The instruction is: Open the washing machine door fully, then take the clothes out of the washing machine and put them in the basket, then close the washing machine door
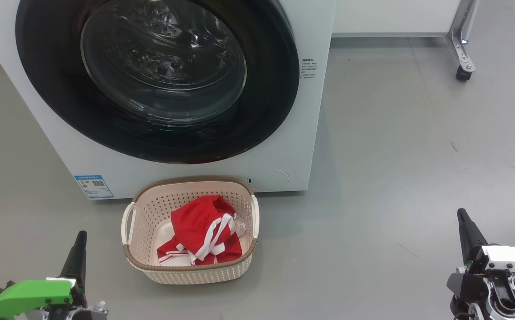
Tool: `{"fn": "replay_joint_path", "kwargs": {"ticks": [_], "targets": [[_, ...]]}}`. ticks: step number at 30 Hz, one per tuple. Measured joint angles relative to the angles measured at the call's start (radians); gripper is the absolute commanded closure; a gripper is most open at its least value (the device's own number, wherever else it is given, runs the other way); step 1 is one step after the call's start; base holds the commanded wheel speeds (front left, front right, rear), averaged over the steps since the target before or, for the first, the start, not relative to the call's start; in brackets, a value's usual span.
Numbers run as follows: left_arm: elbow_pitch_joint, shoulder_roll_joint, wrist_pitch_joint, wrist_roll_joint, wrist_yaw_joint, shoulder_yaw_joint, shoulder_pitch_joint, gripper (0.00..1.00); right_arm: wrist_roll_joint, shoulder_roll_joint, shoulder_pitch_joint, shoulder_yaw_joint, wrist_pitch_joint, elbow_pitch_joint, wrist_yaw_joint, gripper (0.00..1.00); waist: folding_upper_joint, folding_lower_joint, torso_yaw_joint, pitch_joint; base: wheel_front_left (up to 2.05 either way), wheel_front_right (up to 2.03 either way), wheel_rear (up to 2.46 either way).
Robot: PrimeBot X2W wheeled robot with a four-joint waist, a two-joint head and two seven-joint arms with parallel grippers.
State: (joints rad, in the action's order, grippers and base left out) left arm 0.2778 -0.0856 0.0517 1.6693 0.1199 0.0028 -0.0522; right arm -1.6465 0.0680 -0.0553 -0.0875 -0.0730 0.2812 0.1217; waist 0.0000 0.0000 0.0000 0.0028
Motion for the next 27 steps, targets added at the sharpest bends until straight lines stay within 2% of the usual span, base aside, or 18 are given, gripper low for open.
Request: {"fn": "replay_joint_path", "kwargs": {"ticks": [27], "targets": [[-0.001, 0.001, 0.000, 0.000, 0.000, 0.003, 0.000, 1.00, 0.000, -0.001, 0.000, -0.002, -0.001, -0.001, 0.000, 1.00, 0.0000, 0.0000, 0.000, 0.000, 0.00, 0.00, 0.00]]}}
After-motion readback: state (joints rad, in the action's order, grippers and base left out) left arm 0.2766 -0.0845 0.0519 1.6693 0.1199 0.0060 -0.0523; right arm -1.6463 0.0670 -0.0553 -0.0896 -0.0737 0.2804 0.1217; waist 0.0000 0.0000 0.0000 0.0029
